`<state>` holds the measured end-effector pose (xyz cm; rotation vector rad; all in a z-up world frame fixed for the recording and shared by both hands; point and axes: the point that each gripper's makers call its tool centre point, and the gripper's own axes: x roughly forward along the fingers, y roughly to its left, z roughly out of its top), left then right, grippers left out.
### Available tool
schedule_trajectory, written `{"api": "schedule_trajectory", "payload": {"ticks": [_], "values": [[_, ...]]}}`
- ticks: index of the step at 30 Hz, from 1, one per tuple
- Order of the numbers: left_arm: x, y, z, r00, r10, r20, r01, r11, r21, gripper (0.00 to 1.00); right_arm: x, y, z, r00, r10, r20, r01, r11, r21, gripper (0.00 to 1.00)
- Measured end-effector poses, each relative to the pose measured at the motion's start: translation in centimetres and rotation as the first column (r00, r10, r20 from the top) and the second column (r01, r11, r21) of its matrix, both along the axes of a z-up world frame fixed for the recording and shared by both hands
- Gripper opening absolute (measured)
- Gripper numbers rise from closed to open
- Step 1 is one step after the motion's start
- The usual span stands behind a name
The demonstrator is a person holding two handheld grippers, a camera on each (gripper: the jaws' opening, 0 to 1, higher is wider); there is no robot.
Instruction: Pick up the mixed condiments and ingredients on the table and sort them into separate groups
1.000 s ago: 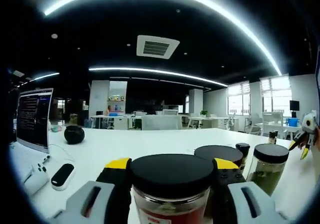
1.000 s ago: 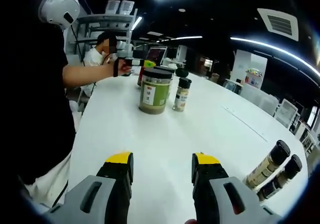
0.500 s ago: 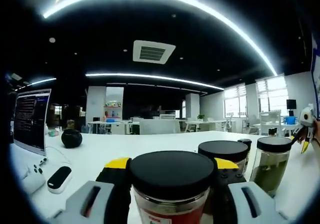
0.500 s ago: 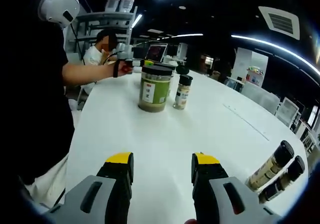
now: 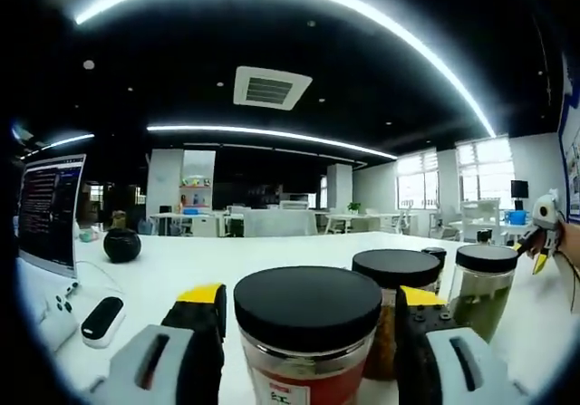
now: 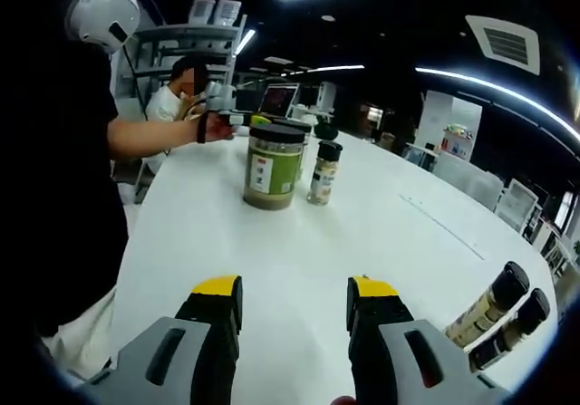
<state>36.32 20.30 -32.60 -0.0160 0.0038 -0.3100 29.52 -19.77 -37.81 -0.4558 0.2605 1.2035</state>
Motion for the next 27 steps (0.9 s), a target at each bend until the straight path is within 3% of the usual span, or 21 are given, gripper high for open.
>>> {"api": "schedule_trajectory", "payload": {"ticks": [4,8,13,19,23,27], "values": [[-0.6,0.4,0.2,1.0,0.019,-0.002,-0.019,0.999,0.026,0.81,0.2,0.0,0.1,1.0,-0.002,0.004,0.002,1.0,0.003,0.47],[-1.4,0.6,1.1,1.0,0.005,0.0,-0.005,0.998,0.055,0.91,0.3,0.0,0.1,1.0,-0.001,0.006,0.001,1.0,0.006,0.47],[-2.3,0.2,3.2,1.0,-0.013,0.014,0.012,0.998,0.065,0.88,0.3,-0.1,0.1,1.0,0.001,0.007,-0.001,1.0,0.011,0.47],[-3.0,-2.6,6.3,0.996,-0.073,0.048,0.066,0.99,0.124,0.87,0.2,-0.1,0.0,1.0,0.005,0.007,-0.005,1.0,0.015,0.47],[-2.9,-4.8,7.6,0.97,-0.241,0.034,0.234,0.962,0.143,0.84,0.0,-0.2,0.0,1.0,0.007,0.003,-0.007,1.0,0.011,0.47],[-1.7,-5.9,9.1,0.957,-0.289,0.013,0.281,0.942,0.185,0.82,0.0,-0.5,0.1,1.0,0.008,0.009,-0.008,1.0,0.006,0.47]]}}
